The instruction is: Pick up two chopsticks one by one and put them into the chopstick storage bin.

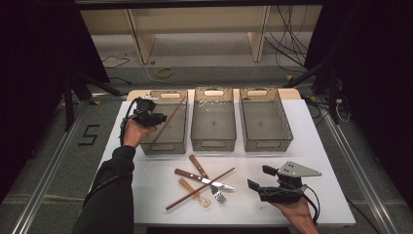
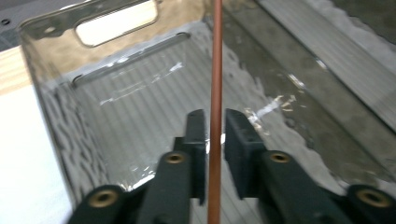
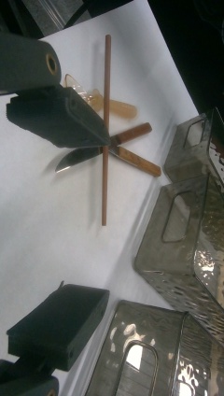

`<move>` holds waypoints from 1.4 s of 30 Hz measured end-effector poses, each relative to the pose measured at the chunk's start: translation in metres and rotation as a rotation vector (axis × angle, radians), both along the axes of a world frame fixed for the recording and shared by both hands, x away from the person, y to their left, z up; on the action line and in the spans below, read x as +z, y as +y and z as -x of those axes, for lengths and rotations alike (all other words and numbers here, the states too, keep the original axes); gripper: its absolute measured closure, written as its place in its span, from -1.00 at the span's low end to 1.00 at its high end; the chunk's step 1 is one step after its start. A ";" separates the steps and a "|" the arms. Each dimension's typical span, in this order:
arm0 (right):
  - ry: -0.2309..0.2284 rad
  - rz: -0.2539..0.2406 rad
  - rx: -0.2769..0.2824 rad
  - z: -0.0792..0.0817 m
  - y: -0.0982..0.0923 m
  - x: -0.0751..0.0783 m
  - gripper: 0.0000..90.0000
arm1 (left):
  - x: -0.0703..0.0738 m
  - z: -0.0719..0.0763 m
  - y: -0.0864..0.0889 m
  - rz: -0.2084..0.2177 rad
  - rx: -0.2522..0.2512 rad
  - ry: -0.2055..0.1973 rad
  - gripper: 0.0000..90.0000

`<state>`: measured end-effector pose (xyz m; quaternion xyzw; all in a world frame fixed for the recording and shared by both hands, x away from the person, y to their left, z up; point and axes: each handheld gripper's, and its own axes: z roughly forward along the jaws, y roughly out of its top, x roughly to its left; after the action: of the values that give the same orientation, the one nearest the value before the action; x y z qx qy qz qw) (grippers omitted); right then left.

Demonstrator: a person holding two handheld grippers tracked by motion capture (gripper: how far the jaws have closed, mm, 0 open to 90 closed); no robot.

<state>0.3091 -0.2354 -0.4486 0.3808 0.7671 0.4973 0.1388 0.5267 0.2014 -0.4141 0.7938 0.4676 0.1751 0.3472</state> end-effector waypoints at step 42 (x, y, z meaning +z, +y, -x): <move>-0.002 -0.001 -0.008 0.001 -0.001 0.001 -0.50 | -0.001 0.135 -0.058 0.037 -0.311 0.098 -0.46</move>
<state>0.3079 -0.2360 -0.4475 0.3834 0.7652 0.4975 0.1416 0.3915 0.1431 -0.4148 0.8578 0.3583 0.0718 0.3614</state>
